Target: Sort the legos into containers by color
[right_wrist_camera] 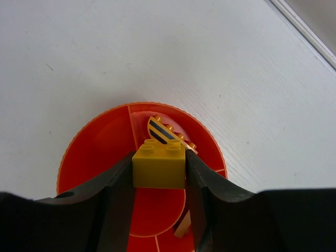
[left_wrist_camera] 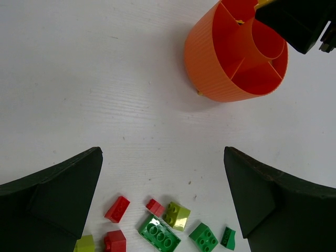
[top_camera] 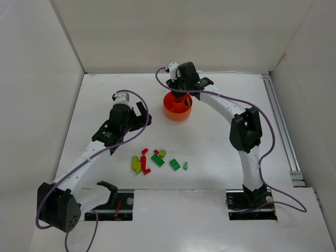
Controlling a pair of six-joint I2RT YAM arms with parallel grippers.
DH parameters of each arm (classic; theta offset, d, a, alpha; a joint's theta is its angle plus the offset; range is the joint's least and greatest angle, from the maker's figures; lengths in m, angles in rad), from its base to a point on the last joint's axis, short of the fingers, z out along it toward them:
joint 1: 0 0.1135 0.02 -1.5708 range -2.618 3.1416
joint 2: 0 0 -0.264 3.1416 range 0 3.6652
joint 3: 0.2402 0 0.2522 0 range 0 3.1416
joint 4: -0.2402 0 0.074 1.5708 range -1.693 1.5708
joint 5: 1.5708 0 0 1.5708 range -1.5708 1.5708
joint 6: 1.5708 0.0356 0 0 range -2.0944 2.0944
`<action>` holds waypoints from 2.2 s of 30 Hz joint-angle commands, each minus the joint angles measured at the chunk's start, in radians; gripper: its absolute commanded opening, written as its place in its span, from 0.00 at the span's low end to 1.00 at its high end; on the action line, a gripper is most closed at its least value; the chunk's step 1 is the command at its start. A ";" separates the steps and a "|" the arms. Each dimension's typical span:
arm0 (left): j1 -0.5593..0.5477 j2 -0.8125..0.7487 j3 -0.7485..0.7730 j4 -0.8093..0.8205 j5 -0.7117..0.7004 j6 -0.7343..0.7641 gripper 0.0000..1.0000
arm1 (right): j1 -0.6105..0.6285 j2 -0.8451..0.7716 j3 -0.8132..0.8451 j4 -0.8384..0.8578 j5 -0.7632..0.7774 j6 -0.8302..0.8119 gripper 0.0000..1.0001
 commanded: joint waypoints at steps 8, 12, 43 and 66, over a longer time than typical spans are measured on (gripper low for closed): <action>0.003 -0.008 0.015 0.036 0.005 0.015 1.00 | 0.002 -0.004 0.038 -0.003 0.016 0.048 0.55; 0.003 -0.008 0.015 0.036 0.005 0.015 1.00 | 0.002 -0.013 0.038 -0.003 0.016 0.048 0.57; -0.262 -0.008 -0.114 -0.093 0.080 -0.172 0.95 | 0.002 -0.832 -0.860 0.142 0.119 0.308 0.60; -0.468 0.395 0.049 -0.117 -0.052 -0.100 0.43 | -0.032 -1.058 -1.046 0.011 0.231 0.337 0.60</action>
